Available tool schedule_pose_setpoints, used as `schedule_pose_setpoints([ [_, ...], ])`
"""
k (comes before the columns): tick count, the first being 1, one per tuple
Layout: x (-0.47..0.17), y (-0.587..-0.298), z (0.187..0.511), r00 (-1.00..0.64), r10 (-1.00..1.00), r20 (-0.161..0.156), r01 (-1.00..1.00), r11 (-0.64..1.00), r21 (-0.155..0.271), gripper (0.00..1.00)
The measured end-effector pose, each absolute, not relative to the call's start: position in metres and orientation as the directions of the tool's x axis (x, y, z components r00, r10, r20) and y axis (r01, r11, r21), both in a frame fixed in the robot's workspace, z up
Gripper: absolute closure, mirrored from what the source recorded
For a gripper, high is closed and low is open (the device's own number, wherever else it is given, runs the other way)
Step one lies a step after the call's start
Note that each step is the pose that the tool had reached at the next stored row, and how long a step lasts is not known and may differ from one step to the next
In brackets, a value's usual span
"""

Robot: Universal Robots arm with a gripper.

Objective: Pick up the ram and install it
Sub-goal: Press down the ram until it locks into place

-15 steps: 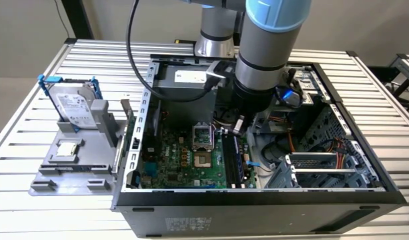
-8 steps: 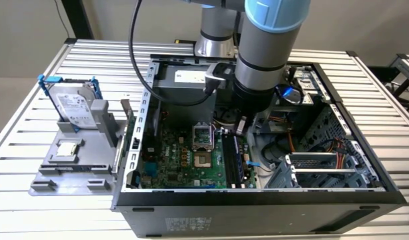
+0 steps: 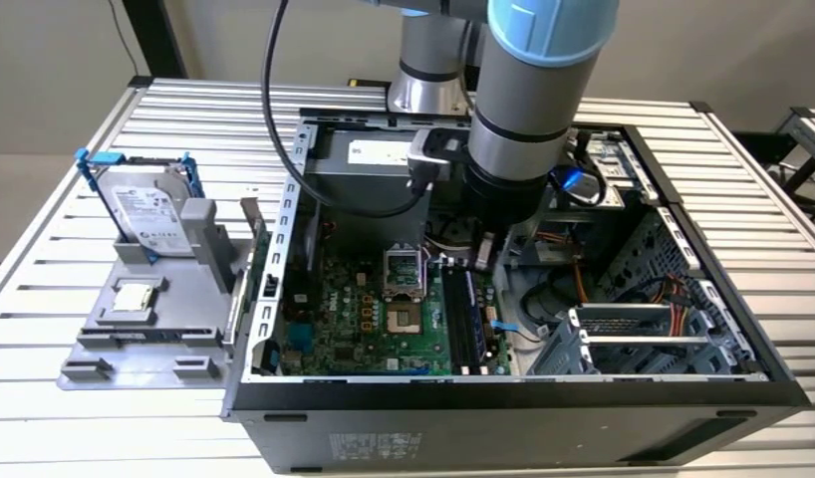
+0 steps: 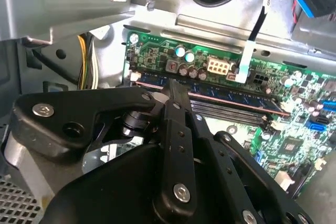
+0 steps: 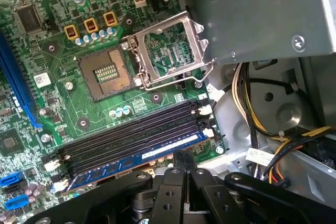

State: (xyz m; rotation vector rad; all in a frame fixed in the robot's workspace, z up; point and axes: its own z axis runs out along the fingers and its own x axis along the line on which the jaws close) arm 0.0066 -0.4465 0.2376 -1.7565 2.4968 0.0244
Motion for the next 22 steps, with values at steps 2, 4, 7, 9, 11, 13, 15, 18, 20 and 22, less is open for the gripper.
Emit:
schedule_pose_setpoints([
  [2, 0.0066, -0.4465, 0.2374, -0.321, -0.943, -0.082, -0.945, 0.325, -0.039, 1.0],
  [4, 0.0066, -0.4465, 0.2372, -0.303, -0.949, -0.083, -0.951, 0.307, -0.039, 1.0],
  [7, 0.0066, -0.4465, 0.2366, -0.259, -0.962, -0.083, -0.964, 0.263, -0.039, 1.0],
  [9, 0.0065, -0.4465, 0.2358, -0.227, -0.97, -0.084, -0.972, 0.231, -0.04, 1.0],
  [11, 0.0066, -0.4465, 0.2343, -0.196, -0.977, -0.084, -0.979, 0.2, -0.042, 1.0],
  [13, 0.0066, -0.4465, 0.2337, -0.165, -0.983, -0.084, -0.985, 0.169, -0.042, 1.0],
  [15, 0.0066, -0.4466, 0.2335, -0.137, -0.987, -0.084, -0.989, 0.141, -0.043, 1.0],
  [18, 0.0066, -0.4474, 0.2334, -0.104, -0.991, -0.085, -0.993, 0.108, -0.045, 1.0],
  [20, 0.0066, -0.4481, 0.2334, -0.084, -0.993, -0.085, -0.995, 0.088, -0.046, 1.0],
  [22, 0.0066, -0.4488, 0.2334, -0.067, -0.994, -0.085, -0.996, 0.071, -0.047, 1.0],
])
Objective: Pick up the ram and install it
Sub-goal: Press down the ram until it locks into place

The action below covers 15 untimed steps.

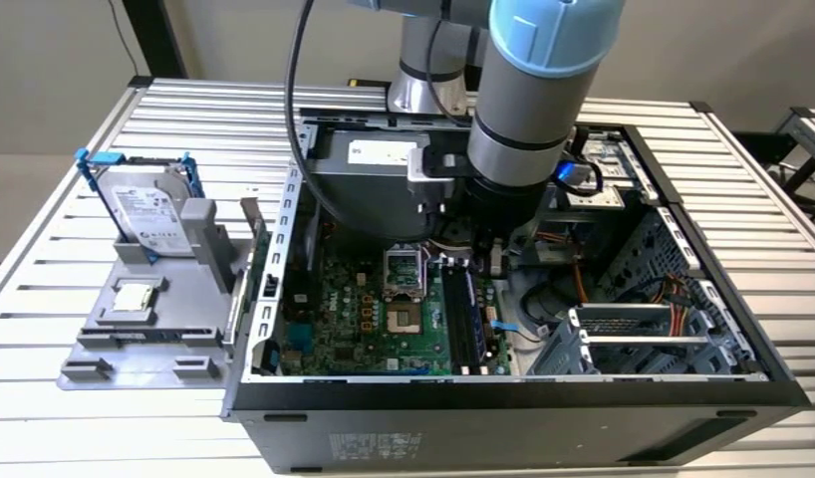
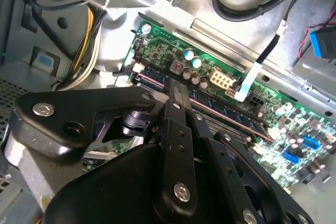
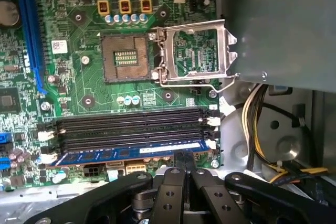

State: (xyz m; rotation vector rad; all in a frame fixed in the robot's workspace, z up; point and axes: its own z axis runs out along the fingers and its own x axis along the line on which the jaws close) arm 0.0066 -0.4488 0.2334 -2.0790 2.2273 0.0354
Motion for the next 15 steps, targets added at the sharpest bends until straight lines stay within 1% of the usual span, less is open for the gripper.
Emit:
schedule_pose_setpoints([
  [8, 0.007, -0.457, 0.233, -0.045, -0.995, -0.085, -0.998, 0.05, -0.046, 1.0],
  [12, 0.009, -0.471, 0.233, -0.046, -0.995, -0.085, -0.998, 0.05, -0.045, 1.0],
  [15, 0.009, -0.474, 0.23, -0.046, -0.995, -0.085, -0.998, 0.05, -0.045, 1.0],
])
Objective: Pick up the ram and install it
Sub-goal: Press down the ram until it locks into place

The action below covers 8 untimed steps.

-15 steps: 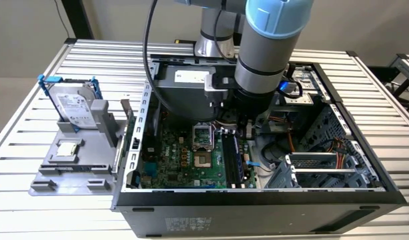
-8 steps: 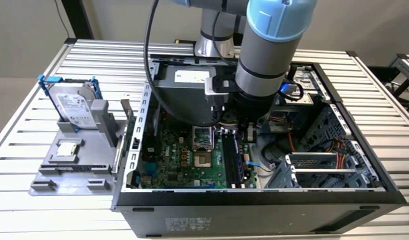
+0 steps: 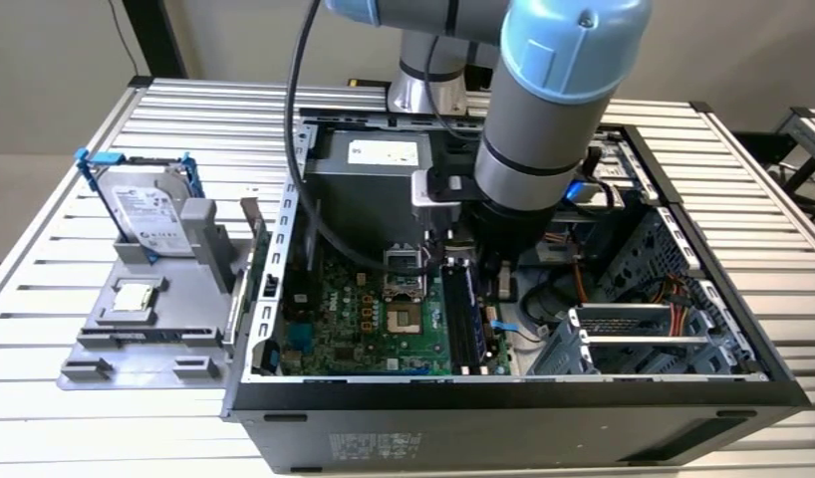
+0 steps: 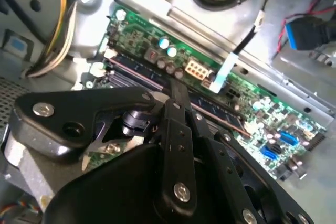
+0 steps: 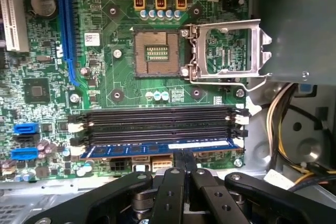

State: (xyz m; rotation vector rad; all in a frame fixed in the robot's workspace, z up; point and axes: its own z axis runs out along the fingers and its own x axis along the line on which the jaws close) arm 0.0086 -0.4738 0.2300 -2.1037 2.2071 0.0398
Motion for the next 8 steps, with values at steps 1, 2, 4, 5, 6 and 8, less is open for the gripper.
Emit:
schedule_pose_setpoints([
  [1, 0.009, -0.474, 0.228, -0.046, -0.995, -0.084, -0.998, 0.05, -0.045, 1.0],
  [2, 0.009, -0.474, 0.226, -0.046, -0.995, -0.084, -0.998, 0.05, -0.045, 1.0],
  [4, 0.009, -0.474, 0.223, -0.046, -0.995, -0.084, -0.998, 0.05, -0.045, 1.0],
  [5, 0.009, -0.474, 0.222, -0.046, -0.996, -0.083, -0.998, 0.05, -0.044, 1.0],
  [6, 0.009, -0.474, 0.22, -0.046, -0.996, -0.082, -0.998, 0.049, -0.044, 1.0],
  [8, 0.009, -0.474, 0.216, -0.046, -0.996, -0.082, -0.998, 0.049, -0.044, 1.0],
])
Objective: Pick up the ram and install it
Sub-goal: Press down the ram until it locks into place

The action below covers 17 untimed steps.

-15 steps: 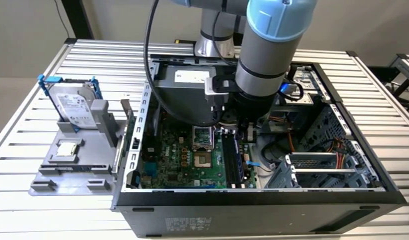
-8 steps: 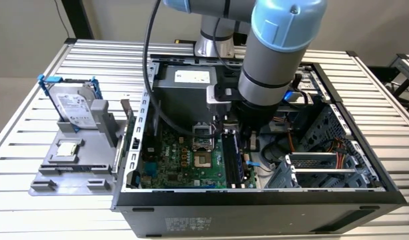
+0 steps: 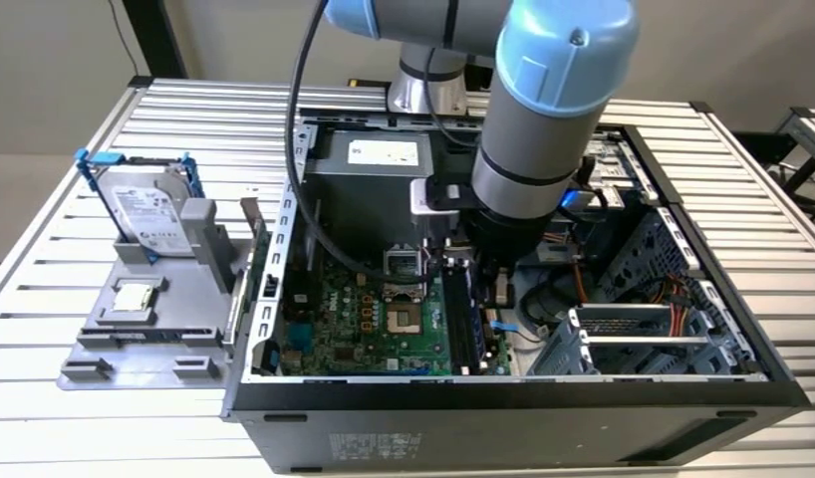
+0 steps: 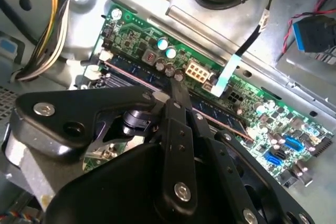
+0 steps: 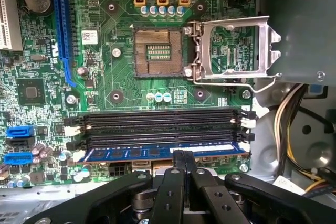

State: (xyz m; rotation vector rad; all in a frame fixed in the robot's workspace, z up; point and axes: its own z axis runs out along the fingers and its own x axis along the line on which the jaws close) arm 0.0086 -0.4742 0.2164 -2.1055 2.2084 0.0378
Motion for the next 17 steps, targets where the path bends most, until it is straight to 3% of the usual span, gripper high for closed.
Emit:
schedule_pose_setpoints([
  [4, 0.009, -0.473, 0.222, -0.046, -0.995, -0.084, -0.998, 0.05, -0.043, 1.0],
  [17, 0.009, -0.473, 0.281, -0.046, -0.995, -0.084, -0.998, 0.05, -0.043, 1.0],
])
